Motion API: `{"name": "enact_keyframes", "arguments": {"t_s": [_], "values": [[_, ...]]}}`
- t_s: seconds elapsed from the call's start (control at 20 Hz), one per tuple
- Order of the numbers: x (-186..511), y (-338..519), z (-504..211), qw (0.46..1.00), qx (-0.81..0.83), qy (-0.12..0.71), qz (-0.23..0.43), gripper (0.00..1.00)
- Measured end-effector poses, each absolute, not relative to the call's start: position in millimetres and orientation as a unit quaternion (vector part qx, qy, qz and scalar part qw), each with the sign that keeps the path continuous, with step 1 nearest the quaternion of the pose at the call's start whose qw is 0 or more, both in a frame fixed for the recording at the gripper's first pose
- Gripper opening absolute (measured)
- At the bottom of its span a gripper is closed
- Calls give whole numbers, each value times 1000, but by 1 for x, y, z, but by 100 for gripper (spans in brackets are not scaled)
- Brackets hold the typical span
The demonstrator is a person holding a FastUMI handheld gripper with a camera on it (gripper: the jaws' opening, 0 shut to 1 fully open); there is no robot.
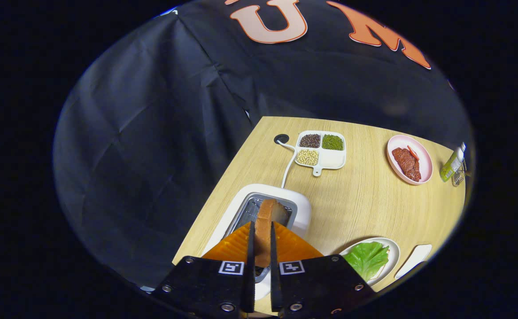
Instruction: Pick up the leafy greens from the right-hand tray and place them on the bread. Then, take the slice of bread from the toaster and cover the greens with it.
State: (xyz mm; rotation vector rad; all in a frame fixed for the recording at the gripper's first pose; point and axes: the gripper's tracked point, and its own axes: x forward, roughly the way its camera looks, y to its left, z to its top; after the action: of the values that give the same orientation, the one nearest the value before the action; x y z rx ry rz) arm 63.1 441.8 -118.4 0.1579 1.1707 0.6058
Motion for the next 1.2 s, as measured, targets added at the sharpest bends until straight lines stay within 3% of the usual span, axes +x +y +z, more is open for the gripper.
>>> {"name": "enact_keyframes", "arguments": {"t_s": [0.55, 1.2], "values": [[42, 374, -40, 813, 134, 462, 328, 13], [24, 266, -99, 810, 185, 477, 285, 12]]}}
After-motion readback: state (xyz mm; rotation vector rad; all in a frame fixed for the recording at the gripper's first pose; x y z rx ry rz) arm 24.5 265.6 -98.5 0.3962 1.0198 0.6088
